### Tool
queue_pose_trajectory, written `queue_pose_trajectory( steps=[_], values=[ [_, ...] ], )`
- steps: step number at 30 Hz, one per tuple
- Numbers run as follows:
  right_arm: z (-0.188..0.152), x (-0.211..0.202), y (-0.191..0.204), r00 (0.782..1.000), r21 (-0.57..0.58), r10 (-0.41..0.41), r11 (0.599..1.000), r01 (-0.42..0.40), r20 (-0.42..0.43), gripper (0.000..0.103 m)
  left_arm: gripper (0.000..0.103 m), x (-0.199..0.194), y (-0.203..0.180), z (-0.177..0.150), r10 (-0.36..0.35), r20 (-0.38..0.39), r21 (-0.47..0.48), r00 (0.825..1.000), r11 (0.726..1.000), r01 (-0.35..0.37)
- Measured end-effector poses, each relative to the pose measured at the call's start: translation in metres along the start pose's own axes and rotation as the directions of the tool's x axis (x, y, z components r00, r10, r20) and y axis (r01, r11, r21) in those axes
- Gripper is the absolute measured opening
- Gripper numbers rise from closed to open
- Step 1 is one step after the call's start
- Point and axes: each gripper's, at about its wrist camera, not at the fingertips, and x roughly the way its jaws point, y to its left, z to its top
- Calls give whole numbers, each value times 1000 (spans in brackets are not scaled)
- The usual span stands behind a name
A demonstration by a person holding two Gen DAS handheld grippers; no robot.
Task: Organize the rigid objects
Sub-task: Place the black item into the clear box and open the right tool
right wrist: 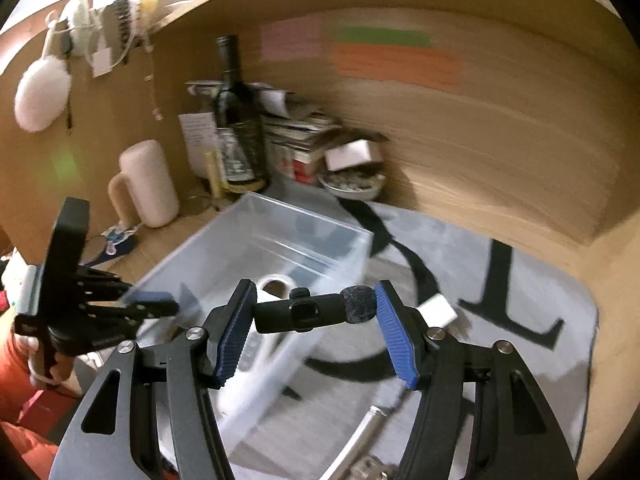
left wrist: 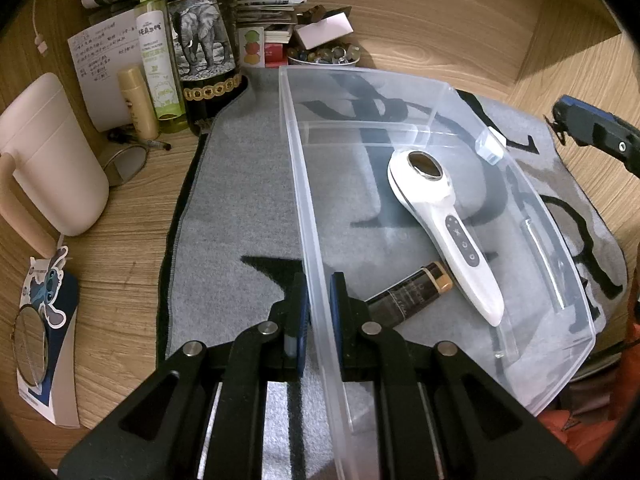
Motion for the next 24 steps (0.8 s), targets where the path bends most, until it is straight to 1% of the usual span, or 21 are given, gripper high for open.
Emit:
queue_pose_trajectory(
  steps=[6,9,14,19,24],
  values=[
    [7,12,30,998,-69,65,995,-66,-14,57,10,0,0,0,0,0,-1,1000,1000,0],
    [8,23,42,996,-100,81,991,-85,-39,57,10,0,0,0,-1,1,-1,1000,1000,1],
    [6,50,56,990,-142,79,985,-96,-118,58,10,0,-1,0,-3,1,1,1000,1000,3],
    [0,70,60,977,-158,77,981,-109,-198,58,11,1,-2,1,-7,2,1,1000,1000,7],
    [-2,75,61,972,-164,67,981,-106,-225,58,11,2,-2,1,-8,2,1,1000,1000,8]
  ],
)
